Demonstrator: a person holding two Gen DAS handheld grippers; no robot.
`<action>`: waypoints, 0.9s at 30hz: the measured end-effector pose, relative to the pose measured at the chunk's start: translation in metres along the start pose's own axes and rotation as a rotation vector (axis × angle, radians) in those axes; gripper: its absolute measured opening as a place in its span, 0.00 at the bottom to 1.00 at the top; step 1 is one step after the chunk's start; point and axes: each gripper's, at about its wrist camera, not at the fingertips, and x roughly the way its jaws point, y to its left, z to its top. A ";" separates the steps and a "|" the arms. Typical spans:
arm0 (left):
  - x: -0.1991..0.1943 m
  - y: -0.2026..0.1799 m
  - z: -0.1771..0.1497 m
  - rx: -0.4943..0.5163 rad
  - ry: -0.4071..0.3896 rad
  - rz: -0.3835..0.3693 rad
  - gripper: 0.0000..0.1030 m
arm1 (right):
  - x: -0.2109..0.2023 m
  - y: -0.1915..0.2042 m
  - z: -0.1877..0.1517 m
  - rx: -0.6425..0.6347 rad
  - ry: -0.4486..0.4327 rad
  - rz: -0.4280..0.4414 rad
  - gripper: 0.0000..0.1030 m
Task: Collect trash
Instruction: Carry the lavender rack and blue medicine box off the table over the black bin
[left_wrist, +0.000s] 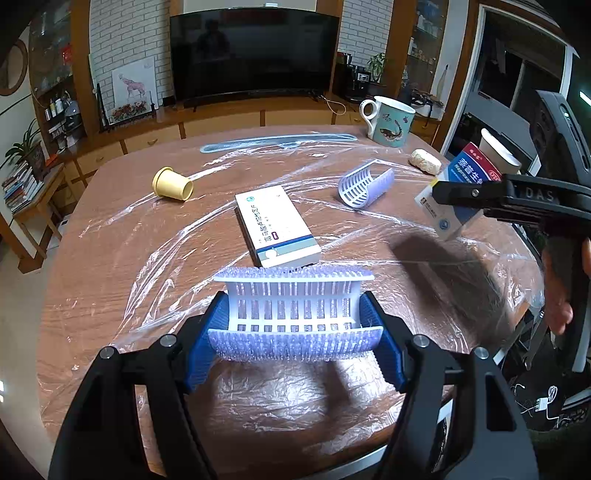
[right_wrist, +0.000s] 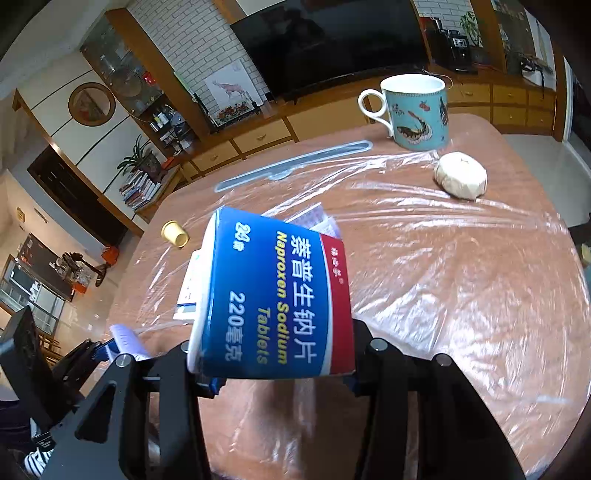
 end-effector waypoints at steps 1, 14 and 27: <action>-0.001 0.000 0.000 0.001 -0.001 -0.003 0.70 | -0.003 0.002 -0.003 -0.001 -0.001 -0.001 0.44; -0.012 -0.002 -0.014 0.030 0.013 -0.044 0.70 | -0.027 0.029 -0.043 0.001 0.004 -0.007 0.44; -0.031 -0.027 -0.025 -0.046 -0.013 0.030 0.70 | -0.047 0.032 -0.058 -0.098 0.036 0.095 0.44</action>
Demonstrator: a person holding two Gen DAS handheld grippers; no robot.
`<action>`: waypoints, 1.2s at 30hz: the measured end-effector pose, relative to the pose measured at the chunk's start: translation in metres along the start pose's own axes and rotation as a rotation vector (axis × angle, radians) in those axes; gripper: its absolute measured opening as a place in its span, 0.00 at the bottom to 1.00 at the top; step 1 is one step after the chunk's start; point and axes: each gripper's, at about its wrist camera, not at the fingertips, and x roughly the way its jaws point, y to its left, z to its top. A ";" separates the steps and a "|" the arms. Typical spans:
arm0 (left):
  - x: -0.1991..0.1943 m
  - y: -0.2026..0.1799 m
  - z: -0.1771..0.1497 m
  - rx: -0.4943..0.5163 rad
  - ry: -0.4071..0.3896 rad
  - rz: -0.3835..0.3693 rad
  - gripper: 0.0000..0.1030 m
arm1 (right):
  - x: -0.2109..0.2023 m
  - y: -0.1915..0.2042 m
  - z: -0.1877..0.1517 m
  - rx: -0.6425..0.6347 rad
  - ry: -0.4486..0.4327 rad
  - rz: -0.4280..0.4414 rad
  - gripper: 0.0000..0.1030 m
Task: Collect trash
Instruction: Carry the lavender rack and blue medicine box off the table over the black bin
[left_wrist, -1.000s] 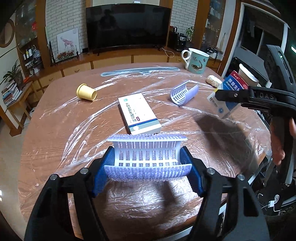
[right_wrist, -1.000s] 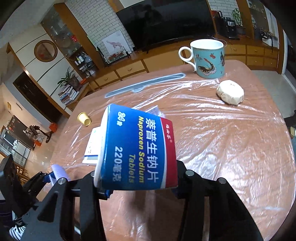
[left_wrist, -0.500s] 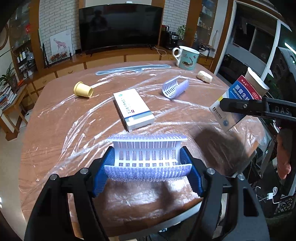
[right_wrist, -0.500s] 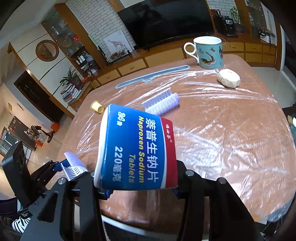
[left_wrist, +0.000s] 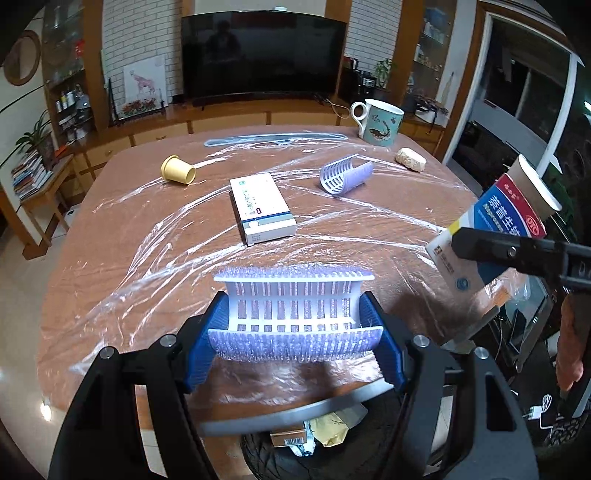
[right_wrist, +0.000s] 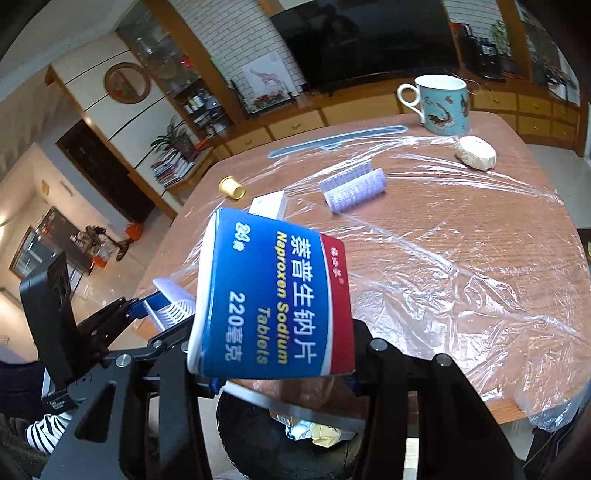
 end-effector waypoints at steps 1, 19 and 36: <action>-0.001 -0.002 -0.001 -0.006 0.000 0.012 0.70 | -0.001 0.000 -0.001 -0.005 0.004 0.012 0.44; -0.025 0.005 -0.019 -0.034 -0.017 -0.018 0.70 | -0.014 0.018 -0.030 -0.020 0.018 -0.013 0.44; -0.052 0.016 -0.059 0.074 0.019 -0.117 0.70 | -0.014 0.049 -0.089 0.091 0.044 -0.082 0.44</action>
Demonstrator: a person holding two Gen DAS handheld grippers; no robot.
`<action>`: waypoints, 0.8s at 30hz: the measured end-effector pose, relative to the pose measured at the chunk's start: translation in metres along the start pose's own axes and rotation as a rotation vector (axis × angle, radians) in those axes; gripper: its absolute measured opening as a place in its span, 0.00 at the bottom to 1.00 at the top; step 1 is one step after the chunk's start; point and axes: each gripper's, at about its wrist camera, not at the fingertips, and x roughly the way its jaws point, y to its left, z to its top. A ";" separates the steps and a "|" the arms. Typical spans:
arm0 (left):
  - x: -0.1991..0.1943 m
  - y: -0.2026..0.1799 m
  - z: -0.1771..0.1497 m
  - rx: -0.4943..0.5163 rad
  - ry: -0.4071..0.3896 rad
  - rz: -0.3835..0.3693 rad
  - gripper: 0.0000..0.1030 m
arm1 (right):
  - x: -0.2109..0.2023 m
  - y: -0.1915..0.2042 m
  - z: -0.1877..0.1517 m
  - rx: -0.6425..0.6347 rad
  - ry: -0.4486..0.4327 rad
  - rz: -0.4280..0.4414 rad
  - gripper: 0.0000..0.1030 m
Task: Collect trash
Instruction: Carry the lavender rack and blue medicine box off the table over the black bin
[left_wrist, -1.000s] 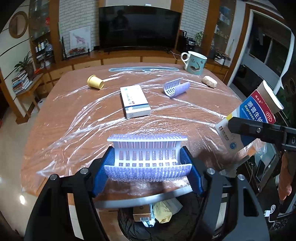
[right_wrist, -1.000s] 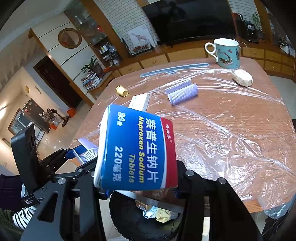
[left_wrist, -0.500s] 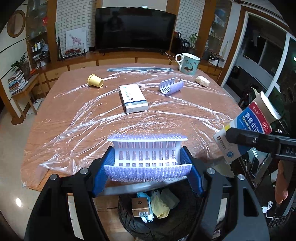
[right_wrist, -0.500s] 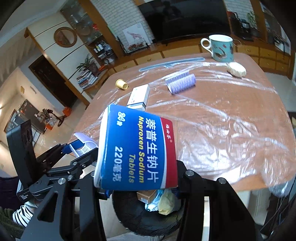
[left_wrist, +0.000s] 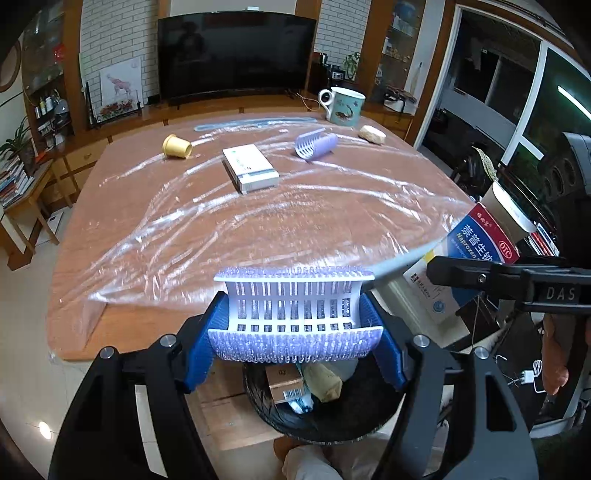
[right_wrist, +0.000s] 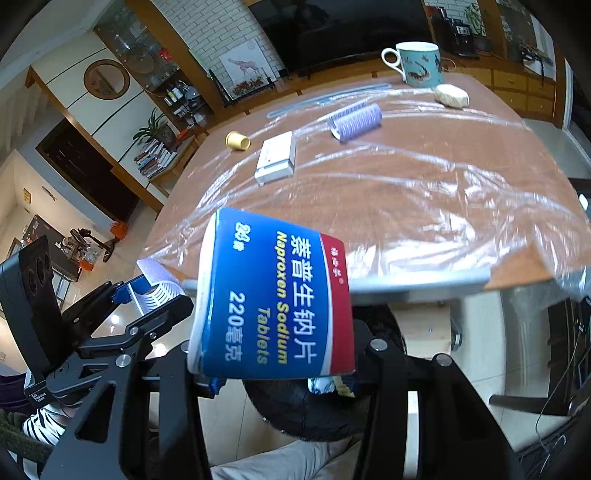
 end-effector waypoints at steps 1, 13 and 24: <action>0.000 -0.002 -0.003 0.002 0.005 0.003 0.70 | 0.000 0.000 -0.003 -0.002 0.006 -0.002 0.44; 0.024 -0.029 -0.037 0.011 0.096 0.071 0.70 | 0.022 -0.005 -0.031 -0.125 0.116 -0.016 0.44; 0.055 -0.035 -0.054 0.011 0.173 0.113 0.70 | 0.047 -0.011 -0.042 -0.191 0.157 -0.077 0.44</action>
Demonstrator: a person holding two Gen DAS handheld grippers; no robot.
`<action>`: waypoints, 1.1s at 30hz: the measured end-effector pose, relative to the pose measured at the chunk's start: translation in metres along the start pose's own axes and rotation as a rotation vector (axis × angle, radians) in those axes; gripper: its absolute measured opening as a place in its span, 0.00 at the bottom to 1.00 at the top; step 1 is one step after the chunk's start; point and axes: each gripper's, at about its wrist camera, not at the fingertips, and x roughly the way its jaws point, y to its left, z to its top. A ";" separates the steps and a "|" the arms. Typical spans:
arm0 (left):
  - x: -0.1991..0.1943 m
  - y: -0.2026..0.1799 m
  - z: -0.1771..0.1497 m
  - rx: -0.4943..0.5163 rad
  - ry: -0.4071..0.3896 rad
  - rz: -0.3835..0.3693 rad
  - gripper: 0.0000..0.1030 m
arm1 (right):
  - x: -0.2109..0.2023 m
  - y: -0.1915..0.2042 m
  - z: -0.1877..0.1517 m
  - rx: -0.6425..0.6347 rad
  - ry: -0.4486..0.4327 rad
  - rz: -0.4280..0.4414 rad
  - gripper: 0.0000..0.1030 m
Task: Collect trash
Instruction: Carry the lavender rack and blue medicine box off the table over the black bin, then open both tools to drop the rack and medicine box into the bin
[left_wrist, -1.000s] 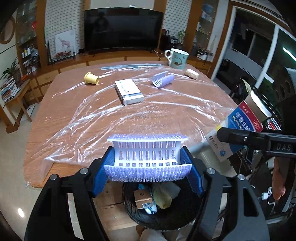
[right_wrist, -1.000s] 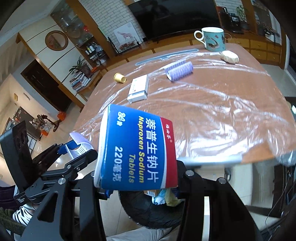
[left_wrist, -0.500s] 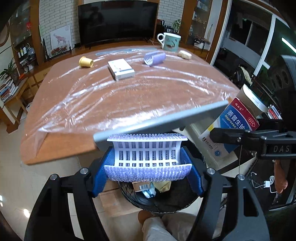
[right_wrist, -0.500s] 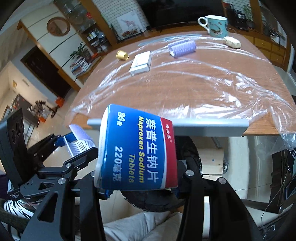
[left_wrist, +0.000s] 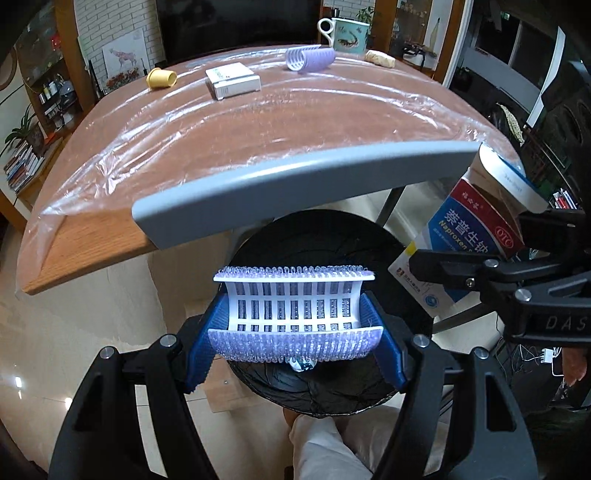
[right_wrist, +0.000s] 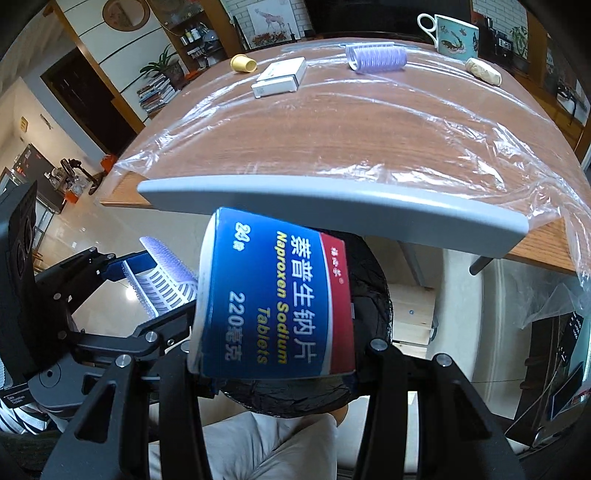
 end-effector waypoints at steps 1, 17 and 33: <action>0.002 0.000 -0.001 0.001 0.005 0.003 0.70 | 0.002 0.000 0.000 0.000 0.001 -0.003 0.44; 0.029 0.002 -0.008 0.050 0.076 0.028 0.70 | 0.033 -0.006 -0.001 0.004 0.050 -0.050 0.44; 0.043 0.004 -0.004 0.085 0.103 0.028 0.70 | 0.053 0.001 0.003 0.001 0.090 -0.073 0.44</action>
